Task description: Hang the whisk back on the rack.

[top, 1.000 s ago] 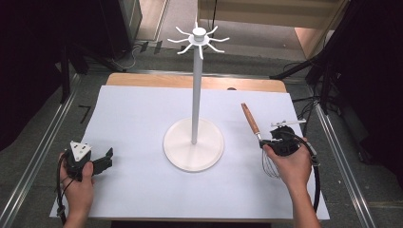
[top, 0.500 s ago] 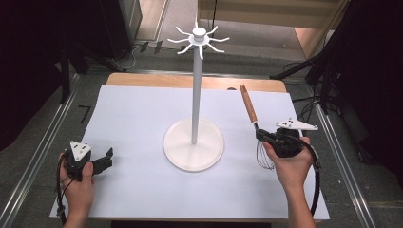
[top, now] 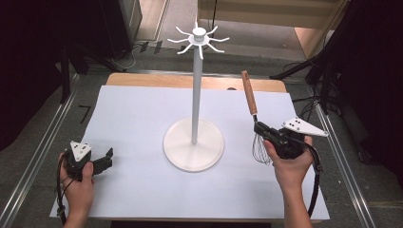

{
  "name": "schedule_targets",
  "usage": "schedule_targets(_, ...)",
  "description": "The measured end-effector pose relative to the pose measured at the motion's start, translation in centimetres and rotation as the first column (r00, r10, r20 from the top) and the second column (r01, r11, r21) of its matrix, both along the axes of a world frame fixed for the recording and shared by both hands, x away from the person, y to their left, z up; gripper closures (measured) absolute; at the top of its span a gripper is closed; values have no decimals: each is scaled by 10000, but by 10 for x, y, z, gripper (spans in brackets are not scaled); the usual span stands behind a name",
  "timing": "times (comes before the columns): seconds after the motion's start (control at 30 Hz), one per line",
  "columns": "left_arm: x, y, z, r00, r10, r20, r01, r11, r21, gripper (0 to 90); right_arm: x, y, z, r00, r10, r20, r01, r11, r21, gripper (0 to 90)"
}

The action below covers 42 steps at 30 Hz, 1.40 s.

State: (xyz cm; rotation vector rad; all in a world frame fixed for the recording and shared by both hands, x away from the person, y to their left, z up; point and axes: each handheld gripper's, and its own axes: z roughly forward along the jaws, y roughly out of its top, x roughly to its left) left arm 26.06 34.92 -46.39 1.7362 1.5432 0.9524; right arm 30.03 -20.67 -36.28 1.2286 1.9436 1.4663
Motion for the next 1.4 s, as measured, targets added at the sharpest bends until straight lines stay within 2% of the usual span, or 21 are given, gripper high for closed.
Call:
schedule_targets(0.03,0,0,0,10000,1,-8,-1,10000,9,141,-2,0,2,9996,149,259,-154,9996,217,846)
schedule_targets(0.07,0,0,0,10000,14,-13,-14,10000,19,141,-2,0,2,9996,149,259,-154,9996,217,846)
schedule_targets(0.27,0,0,0,10000,-17,-20,17,10000,64,141,-9,0,11,9949,195,992,-259,9976,635,846)
schedule_targets(0.4,0,0,0,10000,-32,-22,32,10000,70,141,-15,0,18,9871,355,1559,-504,9944,926,846)
schedule_targets(0.63,0,0,0,10000,-41,-19,41,10000,91,141,-23,1,28,9758,414,2149,-723,9878,1379,846)
schedule_targets(0.87,0,0,0,10000,-31,-26,32,10000,92,141,-28,7,38,9623,586,2655,-1003,9841,1463,845)
schedule_targets(1.07,0,0,0,10000,-37,-14,37,9999,109,142,-32,12,44,9541,647,2925,-1194,9777,1731,845)
schedule_targets(1.2,0,0,0,10000,-32,-16,32,10000,85,142,-33,16,48,9464,685,3155,-1284,9765,1732,844)
schedule_targets(1.4,0,-1,0,10000,-41,-30,41,10000,86,142,-37,23,53,9305,793,3577,-1484,9742,1702,844)
